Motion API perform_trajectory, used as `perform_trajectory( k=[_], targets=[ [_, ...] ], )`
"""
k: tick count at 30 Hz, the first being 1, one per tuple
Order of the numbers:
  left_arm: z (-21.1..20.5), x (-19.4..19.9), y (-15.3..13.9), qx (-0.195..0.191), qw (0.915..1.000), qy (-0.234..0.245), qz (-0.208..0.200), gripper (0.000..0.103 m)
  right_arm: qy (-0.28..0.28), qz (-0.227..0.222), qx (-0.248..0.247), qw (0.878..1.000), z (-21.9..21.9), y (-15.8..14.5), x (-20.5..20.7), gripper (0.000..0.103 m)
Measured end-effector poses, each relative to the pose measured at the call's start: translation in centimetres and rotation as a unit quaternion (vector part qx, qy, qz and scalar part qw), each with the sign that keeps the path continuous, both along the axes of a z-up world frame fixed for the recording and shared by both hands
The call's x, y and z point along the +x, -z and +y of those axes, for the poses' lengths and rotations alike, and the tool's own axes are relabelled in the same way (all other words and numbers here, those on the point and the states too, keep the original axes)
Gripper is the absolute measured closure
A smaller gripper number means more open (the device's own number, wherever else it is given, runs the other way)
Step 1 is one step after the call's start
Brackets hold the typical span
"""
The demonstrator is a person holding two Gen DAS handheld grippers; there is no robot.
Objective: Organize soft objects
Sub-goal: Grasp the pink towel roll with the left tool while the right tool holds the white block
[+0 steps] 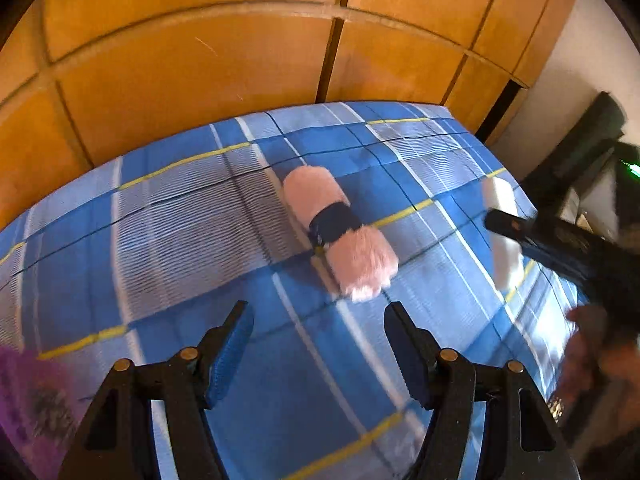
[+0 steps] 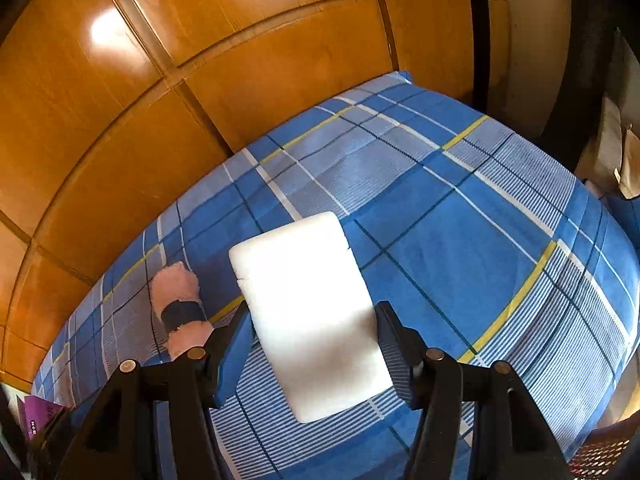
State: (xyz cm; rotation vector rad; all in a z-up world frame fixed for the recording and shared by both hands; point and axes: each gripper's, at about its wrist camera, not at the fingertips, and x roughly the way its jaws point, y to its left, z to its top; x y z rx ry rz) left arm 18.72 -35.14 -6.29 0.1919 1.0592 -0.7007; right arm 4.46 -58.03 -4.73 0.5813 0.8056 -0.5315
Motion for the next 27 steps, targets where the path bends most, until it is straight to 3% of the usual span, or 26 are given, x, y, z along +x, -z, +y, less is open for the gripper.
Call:
perform_trajectory(
  k=[13, 15, 17, 18, 22, 24, 27],
  targets=[
    [-8.1, 5.4, 5.1, 0.037, 0.9987, -0.019, 0.031, 0.029, -0.039, -0.018, -0.010, 0.999, 1.1, -0.4, 0.4, 0.042],
    [-8.9, 5.4, 5.8, 0.051, 0.9982, -0.012, 0.029, 0.036, -0.043, -0.011, -0.026, 0.999, 1.5, -0.4, 0.5, 0.043],
    [-9.5, 5.0, 5.4, 0.051, 0.9985, 0.011, 0.016, 0.056, -0.049, -0.002, -0.040, 0.998, 1.8, -0.3, 0.8, 0.043],
    [-9.3, 4.9, 5.2, 0.045, 0.9988, 0.013, 0.016, 0.060, -0.052, 0.002, -0.045, 0.998, 2.0, -0.2, 0.9, 0.043],
    [-7.4, 4.6, 4.2, 0.039, 0.9992, 0.006, 0.003, 0.062, -0.063, 0.033, -0.038, 0.997, 2.0, 0.8, 1.6, 0.043],
    [-5.8, 4.5, 3.8, 0.040, 0.9991, -0.006, 0.009, 0.062, -0.091, 0.056, -0.016, 0.994, 2.5, 1.8, 2.5, 0.043],
    [-4.1, 4.1, 3.5, 0.054, 0.9984, -0.012, 0.004, 0.062, -0.139, 0.082, -0.023, 0.987, 4.1, 2.6, 3.6, 0.043]
  ],
)
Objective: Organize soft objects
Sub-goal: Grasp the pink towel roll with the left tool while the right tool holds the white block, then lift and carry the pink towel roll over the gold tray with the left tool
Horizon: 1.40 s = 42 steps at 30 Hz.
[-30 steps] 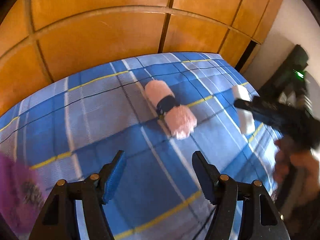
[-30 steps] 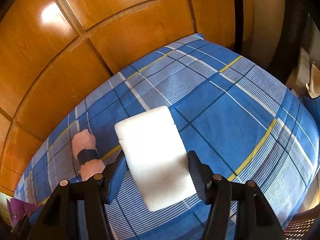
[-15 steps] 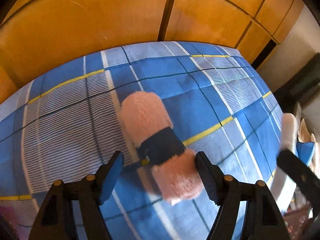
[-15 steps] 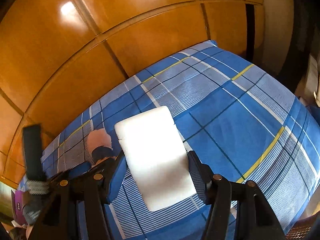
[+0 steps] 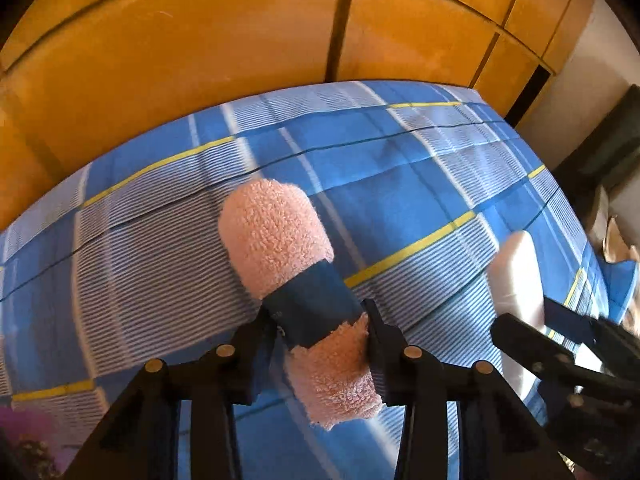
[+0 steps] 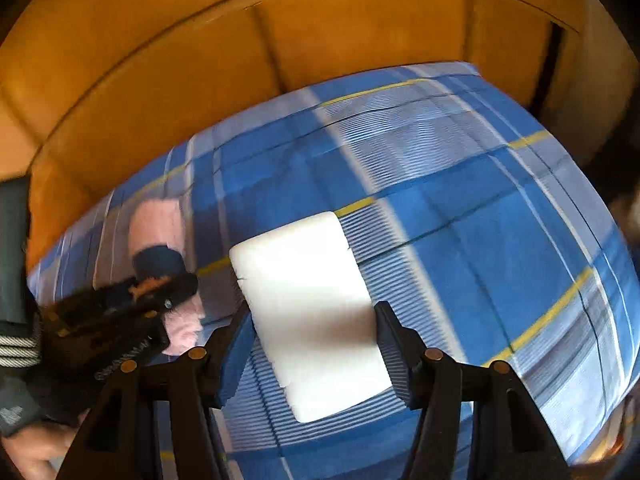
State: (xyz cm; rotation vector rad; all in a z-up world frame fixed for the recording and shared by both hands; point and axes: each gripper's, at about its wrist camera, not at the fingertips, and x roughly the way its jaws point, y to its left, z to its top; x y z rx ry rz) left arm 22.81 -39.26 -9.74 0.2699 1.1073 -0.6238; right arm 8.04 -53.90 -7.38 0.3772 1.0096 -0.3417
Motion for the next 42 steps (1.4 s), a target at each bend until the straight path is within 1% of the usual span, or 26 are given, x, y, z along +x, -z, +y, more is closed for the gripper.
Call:
perform_trajectory(
  k=[2, 5, 7, 11, 13, 16, 18, 22, 25, 28, 30, 32, 34, 36, 37, 40, 42],
  targets=[
    [0.8, 0.0, 0.0, 0.013, 0.9999, -0.009, -0.001, 0.062, -0.030, 0.029, 0.007, 0.999, 1.1, 1.0, 0.8, 0.043],
    [1.9, 0.6, -0.9, 0.016, 0.9996, -0.023, -0.002, 0.062, -0.038, 0.053, 0.018, 0.998, 1.2, 2.1, 1.2, 0.043],
    [2.6, 1.2, -2.7, 0.012, 0.9992, -0.031, -0.020, 0.062, -0.037, 0.067, 0.023, 0.997, 1.1, 2.7, 1.3, 0.043],
    [4.8, 3.4, -8.1, -0.008, 0.9962, -0.064, -0.059, 0.062, -0.044, 0.078, 0.013, 0.996, 1.6, 3.2, 1.6, 0.043],
    [6.4, 4.6, -11.0, -0.017, 0.9927, -0.087, -0.082, 0.062, -0.046, 0.081, 0.010, 0.996, 1.8, 3.4, 1.7, 0.042],
    [10.4, 6.4, -15.1, -0.028, 0.9843, -0.134, -0.112, 0.061, -0.050, 0.089, 0.000, 0.995, 2.1, 3.6, 2.0, 0.041],
    [13.1, 7.4, -16.8, -0.027, 0.9784, -0.162, -0.126, 0.061, -0.054, 0.094, -0.009, 0.994, 2.3, 3.7, 2.4, 0.041],
    [19.6, 9.1, -19.0, -0.019, 0.9657, -0.218, -0.140, 0.061, -0.057, 0.098, -0.018, 0.993, 2.4, 3.9, 2.6, 0.041],
    [24.4, 9.4, -19.9, -0.012, 0.9558, -0.252, -0.150, 0.061, -0.058, 0.099, -0.024, 0.993, 2.6, 3.9, 2.5, 0.041],
    [29.1, 9.0, -20.8, -0.012, 0.9463, -0.282, -0.157, 0.061, -0.065, 0.107, -0.043, 0.991, 3.3, 4.2, 2.8, 0.041],
    [32.5, 8.2, -21.2, -0.010, 0.9394, -0.300, -0.165, 0.061, -0.064, 0.105, -0.044, 0.991, 3.5, 4.4, 2.9, 0.040],
    [35.4, 6.9, -21.3, -0.009, 0.9346, -0.310, -0.174, 0.061, -0.062, 0.102, -0.044, 0.992, 3.6, 4.4, 2.7, 0.040],
    [38.2, 5.5, -21.0, -0.012, 0.9311, -0.319, -0.176, 0.061, -0.063, 0.098, -0.055, 0.992, 4.0, 4.4, 2.6, 0.040],
    [41.0, 4.0, -20.5, -0.018, 0.9272, -0.331, -0.175, 0.061, -0.083, 0.100, -0.085, 0.988, 5.0, 4.5, 2.5, 0.040],
    [42.7, 3.0, -19.9, -0.021, 0.9246, -0.339, -0.173, 0.061, -0.084, 0.100, -0.091, 0.987, 5.3, 4.5, 2.5, 0.041],
    [45.5, 0.7, -18.6, -0.012, 0.9201, -0.348, -0.179, 0.061, -0.082, 0.100, -0.094, 0.987, 5.7, 4.6, 2.5, 0.041],
    [47.3, -0.9, -17.5, -0.020, 0.9182, -0.356, -0.172, 0.061, -0.086, 0.100, -0.103, 0.986, 6.1, 4.5, 2.5, 0.041]
  ],
)
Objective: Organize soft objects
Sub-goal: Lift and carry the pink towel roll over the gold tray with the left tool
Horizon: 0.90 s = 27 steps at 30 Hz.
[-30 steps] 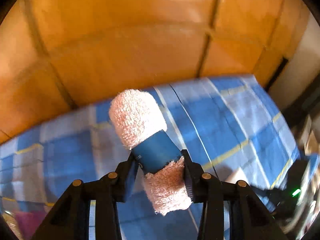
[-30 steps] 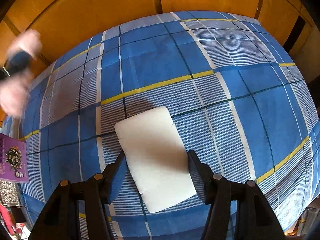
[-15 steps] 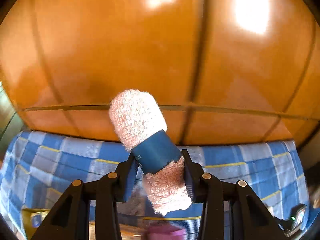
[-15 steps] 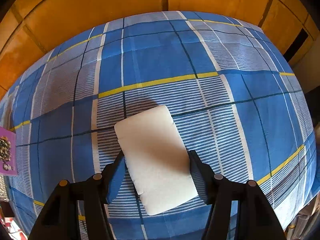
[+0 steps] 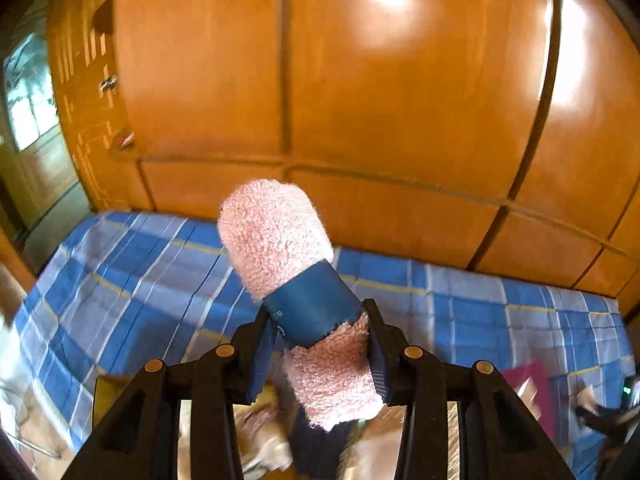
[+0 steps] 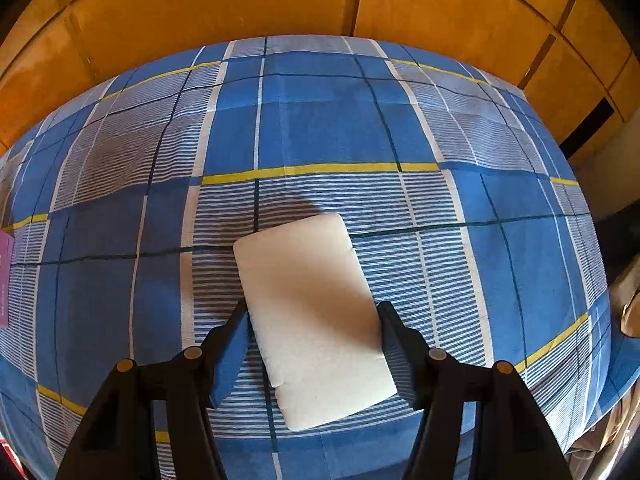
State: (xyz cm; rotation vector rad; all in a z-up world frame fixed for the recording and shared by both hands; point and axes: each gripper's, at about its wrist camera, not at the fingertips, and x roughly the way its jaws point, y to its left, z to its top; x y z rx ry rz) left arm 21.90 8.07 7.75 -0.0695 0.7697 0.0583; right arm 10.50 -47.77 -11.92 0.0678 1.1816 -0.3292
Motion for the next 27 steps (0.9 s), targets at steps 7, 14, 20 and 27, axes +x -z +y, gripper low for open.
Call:
perform_trajectory(
  k=[7, 14, 20, 27],
  targets=[
    [6.1, -5.6, 4.0, -0.021, 0.9993, -0.032, 0.005, 0.061, -0.004, -0.005, -0.010, 1.000, 0.2, -0.1, -0.5, 0.040],
    [9.9, -11.1, 7.7, -0.034, 0.9976, -0.060, 0.011, 0.061, 0.005, 0.000, -0.028, 1.000, 1.2, -0.1, -0.7, 0.041],
    [11.8, -15.4, 8.9, -0.022, 0.9969, -0.075, 0.000, 0.061, 0.020, -0.001, -0.045, 0.999, 5.0, -2.0, -0.1, 0.046],
    [12.8, -19.4, 9.4, 0.007, 0.9959, -0.088, -0.017, 0.061, -0.043, -0.063, -0.009, 0.997, 12.9, -3.0, 0.4, 0.046]
  ],
)
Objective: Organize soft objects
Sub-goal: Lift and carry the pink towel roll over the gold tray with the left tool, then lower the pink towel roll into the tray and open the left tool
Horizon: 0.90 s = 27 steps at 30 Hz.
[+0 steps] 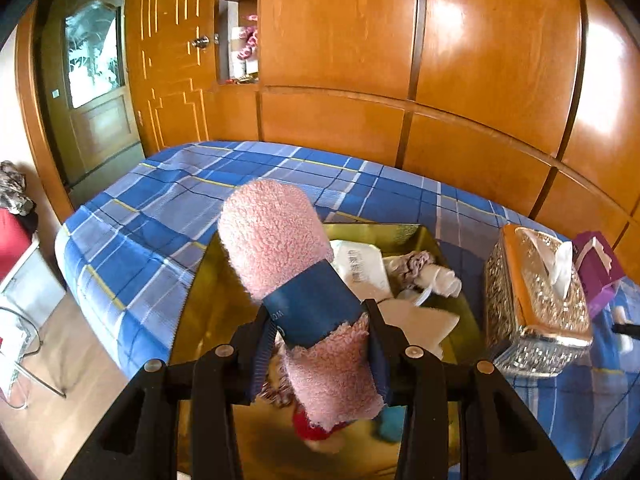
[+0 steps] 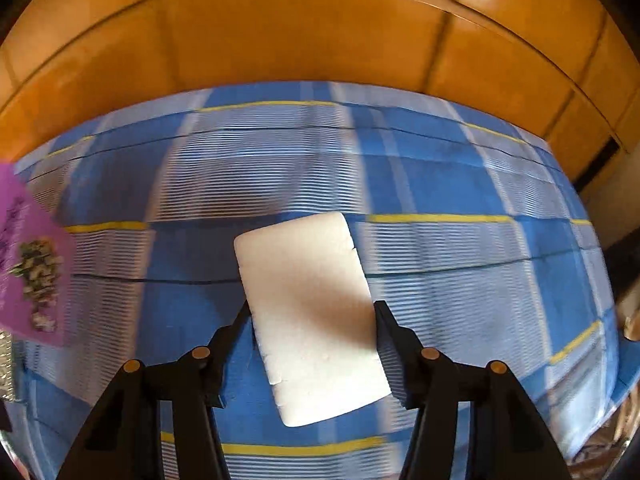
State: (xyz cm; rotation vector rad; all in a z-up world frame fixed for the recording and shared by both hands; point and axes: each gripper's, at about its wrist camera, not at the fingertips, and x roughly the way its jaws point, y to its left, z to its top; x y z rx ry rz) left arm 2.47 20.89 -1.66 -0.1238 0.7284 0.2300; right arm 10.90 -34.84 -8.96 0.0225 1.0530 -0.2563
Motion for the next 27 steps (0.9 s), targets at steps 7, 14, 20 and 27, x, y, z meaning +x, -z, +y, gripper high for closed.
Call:
perform_trajectory(
  k=[7, 14, 20, 27],
  targets=[
    [0.4, -2.1, 0.1, 0.003, 0.9999, 0.001, -0.010, 0.060, -0.026, 0.043, 0.004, 0.999, 2.3, 2.8, 0.0, 0.043],
    [0.8, -2.7, 1.0, -0.003, 1.0000, 0.001, -0.005, 0.060, -0.039, 0.031, -0.016, 0.999, 3.4, 2.9, -1.0, 0.043],
    [1.4, -2.9, 2.0, -0.003, 1.0000, -0.003, 0.007, 0.060, -0.045, 0.029, -0.022, 0.998, 3.2, 2.9, -0.7, 0.043],
    [5.1, -3.6, 2.7, -0.058, 0.9975, -0.036, 0.018, 0.060, -0.049, 0.030, -0.029, 0.998, 3.4, 2.9, -0.9, 0.043]
  ],
)
